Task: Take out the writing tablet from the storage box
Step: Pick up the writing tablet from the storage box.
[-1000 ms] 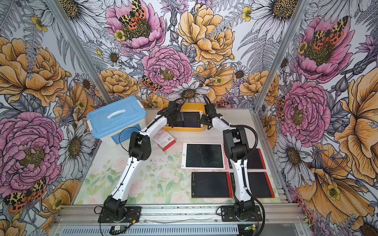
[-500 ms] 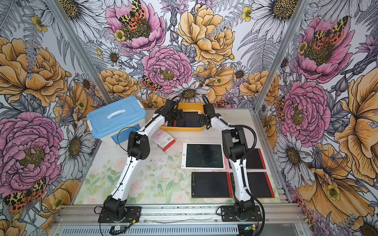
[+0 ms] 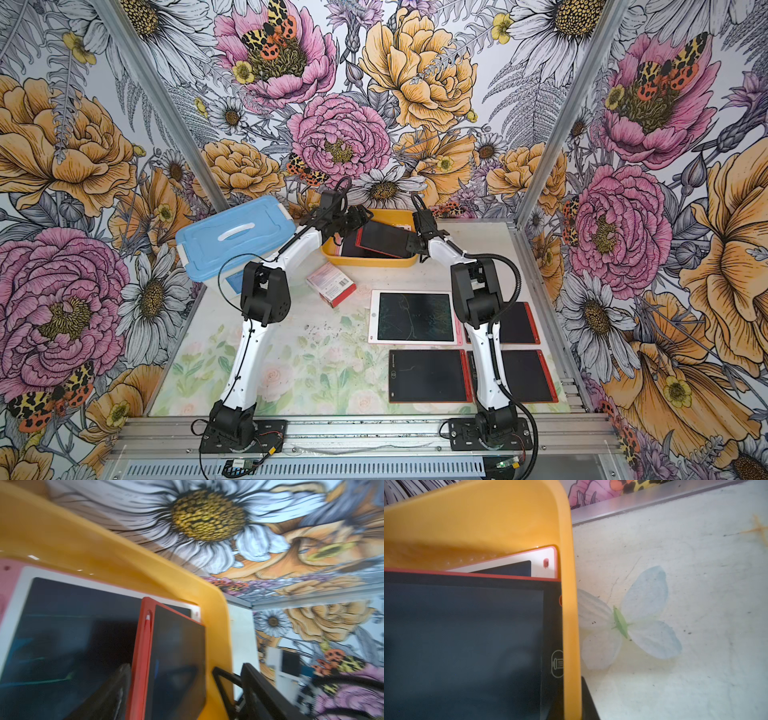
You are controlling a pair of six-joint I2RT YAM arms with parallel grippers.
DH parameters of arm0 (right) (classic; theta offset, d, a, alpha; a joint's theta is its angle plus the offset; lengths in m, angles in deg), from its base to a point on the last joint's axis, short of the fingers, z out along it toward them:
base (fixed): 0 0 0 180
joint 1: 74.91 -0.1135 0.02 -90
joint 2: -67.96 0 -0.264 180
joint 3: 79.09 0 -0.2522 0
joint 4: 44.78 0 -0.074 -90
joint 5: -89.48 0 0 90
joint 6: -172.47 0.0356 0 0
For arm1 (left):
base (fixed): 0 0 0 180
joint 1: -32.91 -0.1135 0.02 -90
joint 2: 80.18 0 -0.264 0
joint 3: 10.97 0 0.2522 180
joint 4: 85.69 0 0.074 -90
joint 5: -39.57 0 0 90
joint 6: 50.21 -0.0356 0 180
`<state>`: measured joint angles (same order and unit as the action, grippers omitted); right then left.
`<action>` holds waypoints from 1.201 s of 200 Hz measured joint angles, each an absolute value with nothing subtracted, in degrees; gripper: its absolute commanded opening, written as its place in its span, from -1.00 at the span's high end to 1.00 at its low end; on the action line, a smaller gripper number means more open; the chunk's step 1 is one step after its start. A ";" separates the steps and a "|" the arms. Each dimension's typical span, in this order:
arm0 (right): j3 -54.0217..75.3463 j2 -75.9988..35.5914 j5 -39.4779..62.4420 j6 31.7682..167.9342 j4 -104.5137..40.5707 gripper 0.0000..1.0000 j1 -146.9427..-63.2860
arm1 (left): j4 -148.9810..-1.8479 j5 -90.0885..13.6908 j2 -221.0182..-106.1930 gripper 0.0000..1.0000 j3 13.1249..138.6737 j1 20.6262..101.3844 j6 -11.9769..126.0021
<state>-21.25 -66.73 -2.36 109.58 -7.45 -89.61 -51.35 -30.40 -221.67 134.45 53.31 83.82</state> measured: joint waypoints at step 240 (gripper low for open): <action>-21.79 -67.45 -2.21 109.80 -9.72 0.87 -91.10 | -44.19 -24.67 -213.25 -0.02 125.88 54.77 76.35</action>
<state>-21.79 -67.45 -2.21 109.80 -9.72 -91.10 -44.19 -24.67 -213.25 125.88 54.77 76.35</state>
